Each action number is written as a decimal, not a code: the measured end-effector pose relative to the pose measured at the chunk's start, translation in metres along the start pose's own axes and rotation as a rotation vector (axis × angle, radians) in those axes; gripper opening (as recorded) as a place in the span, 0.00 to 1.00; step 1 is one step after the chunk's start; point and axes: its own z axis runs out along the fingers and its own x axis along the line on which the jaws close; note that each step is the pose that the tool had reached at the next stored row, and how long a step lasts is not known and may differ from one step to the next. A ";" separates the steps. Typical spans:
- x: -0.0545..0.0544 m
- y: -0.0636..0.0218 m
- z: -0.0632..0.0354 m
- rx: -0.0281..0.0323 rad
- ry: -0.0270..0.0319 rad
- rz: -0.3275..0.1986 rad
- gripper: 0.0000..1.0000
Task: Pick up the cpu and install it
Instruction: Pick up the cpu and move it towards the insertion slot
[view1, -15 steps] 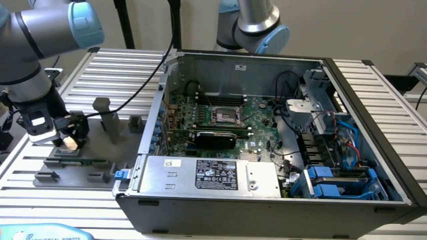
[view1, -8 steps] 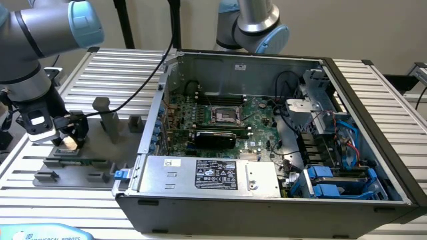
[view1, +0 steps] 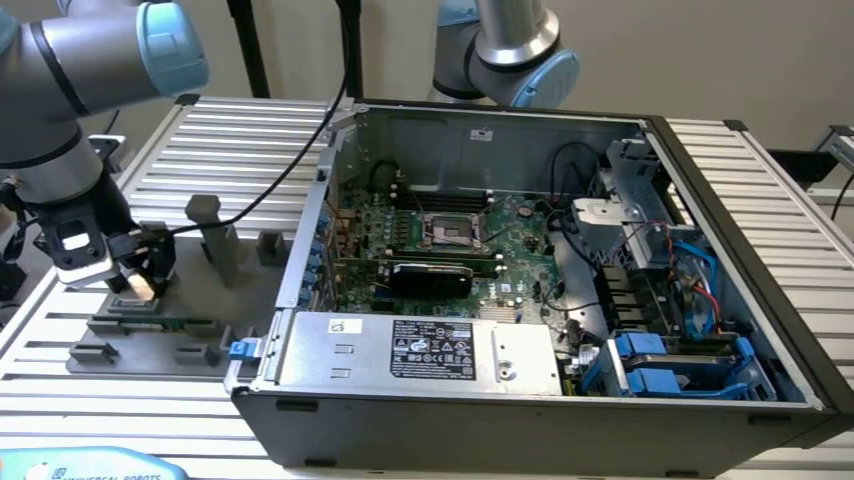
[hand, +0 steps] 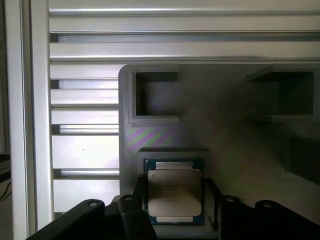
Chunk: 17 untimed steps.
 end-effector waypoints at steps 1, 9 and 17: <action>0.000 0.0000 0.0000 0.0000 0.0000 0.000 0.55; 0.000 0.0002 -0.0090 -0.0007 -0.0003 0.000 0.55; 0.000 0.0010 -0.0448 -0.0015 0.0000 0.000 0.55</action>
